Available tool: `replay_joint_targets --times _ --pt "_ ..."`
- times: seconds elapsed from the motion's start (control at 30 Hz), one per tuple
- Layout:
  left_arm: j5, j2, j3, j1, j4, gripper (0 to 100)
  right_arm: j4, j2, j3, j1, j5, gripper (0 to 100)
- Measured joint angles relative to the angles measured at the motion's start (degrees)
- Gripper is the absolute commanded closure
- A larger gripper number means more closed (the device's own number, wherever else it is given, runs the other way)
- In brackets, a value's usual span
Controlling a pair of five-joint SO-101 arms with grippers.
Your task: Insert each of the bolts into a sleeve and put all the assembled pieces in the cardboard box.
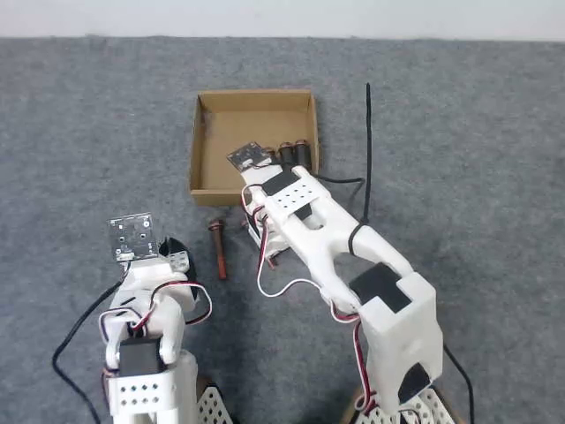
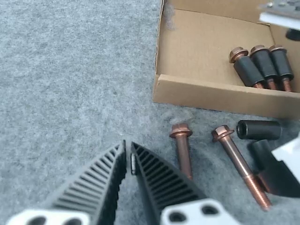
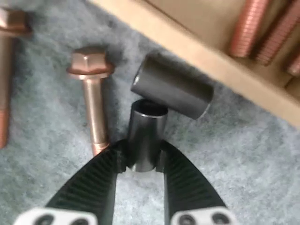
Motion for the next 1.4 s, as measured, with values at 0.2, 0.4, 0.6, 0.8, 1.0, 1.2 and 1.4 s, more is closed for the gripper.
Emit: replay_joint_targets --times 0.2,0.4,0.6,0.8,1.0,1.2,1.4 --pt "0.0 0.0 0.0 0.0 0.0 99 -0.2 -4.8 5.9 1.3 -1.1 99.1" --pt "0.0 0.0 0.0 0.0 0.0 99 0.3 -15.5 14.7 6.0 -1.3 99.1" --pt "0.0 0.0 0.0 0.0 0.0 99 0.5 -27.2 25.2 10.7 -2.0 99.1" --pt "0.0 0.0 0.0 0.0 0.0 99 -4.0 -34.8 34.8 20.2 -7.1 99.1" --pt "0.0 0.0 0.0 0.0 0.0 99 -8.0 -38.9 40.1 28.5 -7.4 99.1" --pt "0.0 0.0 0.0 0.0 0.0 99 -11.6 -40.3 44.2 34.3 -7.4 99.1" --pt "0.0 0.0 0.0 0.0 0.0 99 -12.1 -40.4 45.8 36.1 -7.4 99.1"
